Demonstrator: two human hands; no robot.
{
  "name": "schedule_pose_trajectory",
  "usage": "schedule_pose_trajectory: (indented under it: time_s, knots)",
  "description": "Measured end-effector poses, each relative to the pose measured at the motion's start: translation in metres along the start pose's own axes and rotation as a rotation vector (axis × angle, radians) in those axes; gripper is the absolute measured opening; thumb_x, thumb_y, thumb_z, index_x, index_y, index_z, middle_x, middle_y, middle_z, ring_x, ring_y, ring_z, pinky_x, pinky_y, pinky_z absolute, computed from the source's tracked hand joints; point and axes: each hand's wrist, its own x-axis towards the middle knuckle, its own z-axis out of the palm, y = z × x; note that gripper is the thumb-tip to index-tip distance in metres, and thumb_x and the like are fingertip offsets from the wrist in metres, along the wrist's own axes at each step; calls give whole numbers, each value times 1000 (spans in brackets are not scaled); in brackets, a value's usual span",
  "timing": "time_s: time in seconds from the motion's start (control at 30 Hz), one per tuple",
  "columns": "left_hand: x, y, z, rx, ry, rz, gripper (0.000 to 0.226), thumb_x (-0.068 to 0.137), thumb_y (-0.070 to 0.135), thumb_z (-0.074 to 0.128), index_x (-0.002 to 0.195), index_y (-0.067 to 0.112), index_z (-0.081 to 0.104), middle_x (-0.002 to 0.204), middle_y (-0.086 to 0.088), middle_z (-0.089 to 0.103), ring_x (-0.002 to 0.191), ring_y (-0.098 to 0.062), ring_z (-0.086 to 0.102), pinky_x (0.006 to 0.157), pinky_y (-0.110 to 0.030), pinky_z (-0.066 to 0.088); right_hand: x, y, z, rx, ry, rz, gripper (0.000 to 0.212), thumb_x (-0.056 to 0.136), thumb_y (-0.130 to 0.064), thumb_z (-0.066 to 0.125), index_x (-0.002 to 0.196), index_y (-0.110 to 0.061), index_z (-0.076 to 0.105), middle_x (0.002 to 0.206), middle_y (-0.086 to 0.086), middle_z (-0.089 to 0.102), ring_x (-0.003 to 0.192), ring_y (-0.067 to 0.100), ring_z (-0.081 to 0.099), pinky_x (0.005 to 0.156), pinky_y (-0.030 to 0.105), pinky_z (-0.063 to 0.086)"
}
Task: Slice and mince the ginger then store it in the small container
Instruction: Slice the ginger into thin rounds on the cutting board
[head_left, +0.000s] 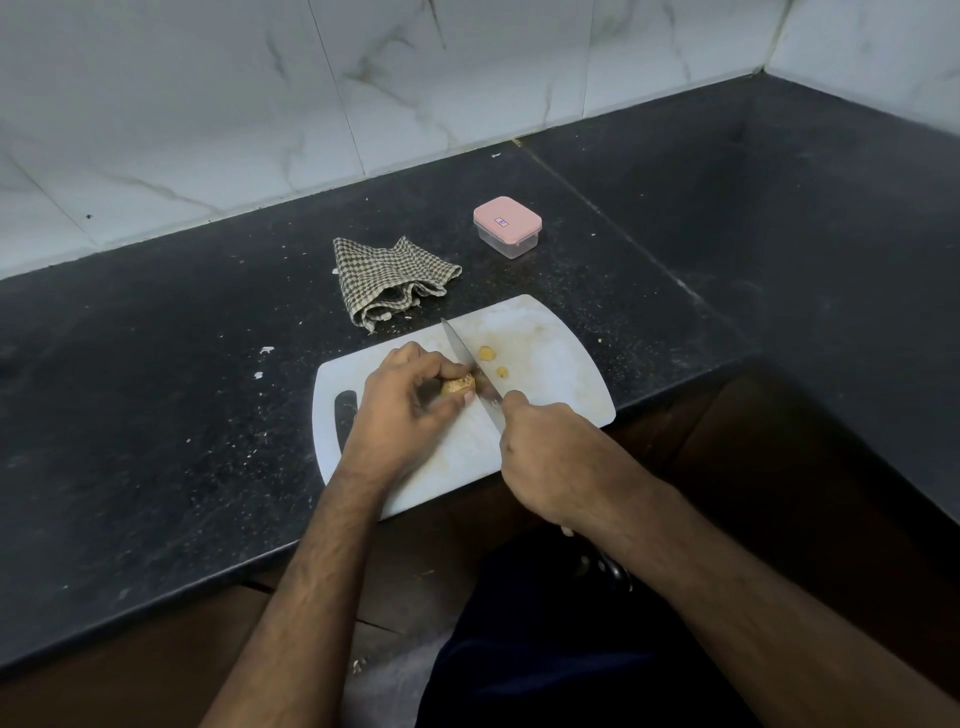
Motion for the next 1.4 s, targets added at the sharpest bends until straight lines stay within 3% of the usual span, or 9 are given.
schedule_pose_trajectory:
  time_s: [0.23, 0.4, 0.6, 0.9, 1.07, 1.17, 1.27, 1.4]
  knots:
    - [-4, 5, -5, -157, 7, -141, 22, 83, 17, 85, 101, 27, 78, 100, 8, 74, 100, -10, 69, 98, -38, 55, 6, 2, 1, -20, 8, 25, 22, 100, -17, 35, 120, -16, 44, 78, 1, 43, 80, 23, 53, 64, 37, 43]
    - [-4, 2, -8, -227, 16, -210, 20, 81, 19, 86, 98, 26, 78, 102, 6, 78, 103, -15, 72, 102, -48, 54, -2, 15, -7, 69, 83, 37, 6, 103, -20, 32, 99, -18, 36, 77, 3, 47, 74, 25, 53, 58, 35, 40]
    - [-5, 5, -8, -209, -16, -202, 29, 80, 3, 79, 99, 25, 77, 102, 5, 78, 105, -13, 71, 105, -46, 52, -15, 18, -4, 73, 89, -1, 9, 104, -22, 34, 97, -18, 37, 78, 1, 50, 75, 23, 55, 59, 34, 39]
    - [-7, 9, -7, -212, -34, -171, 35, 78, 1, 79, 102, 25, 74, 104, 3, 77, 106, -16, 70, 105, -47, 52, -21, 8, 11, 42, 113, -14, 5, 103, -25, 38, 106, -20, 37, 81, -1, 53, 81, 20, 60, 62, 36, 49]
    - [-5, 7, -9, -200, -73, -152, 39, 75, 5, 69, 107, 25, 74, 111, 4, 76, 113, -16, 69, 108, -48, 49, -18, 13, 8, 20, 126, 10, 10, 103, -25, 38, 110, -20, 42, 85, 0, 57, 81, 19, 62, 68, 39, 57]
    - [-4, 8, -8, -199, -74, -138, 33, 75, 21, 65, 106, 21, 75, 111, 5, 75, 111, -14, 68, 107, -41, 50, -17, 16, 6, 29, 126, 10, 9, 104, -25, 38, 109, -19, 41, 85, 0, 56, 80, 18, 61, 63, 35, 51]
    - [-3, 5, -7, -171, -33, -80, 17, 83, 14, 77, 99, 21, 76, 108, 5, 71, 108, -15, 67, 103, -42, 51, -18, 18, 5, 34, 137, 9, 5, 104, -25, 38, 105, -20, 38, 84, -1, 55, 79, 18, 60, 63, 35, 51]
    - [-2, -1, -6, -188, -24, -100, 19, 85, 15, 82, 99, 26, 76, 103, 1, 74, 103, -20, 68, 100, -50, 53, -19, 15, 9, 48, 132, 2, 8, 103, -26, 39, 108, -21, 43, 84, -2, 57, 80, 17, 63, 70, 39, 59]
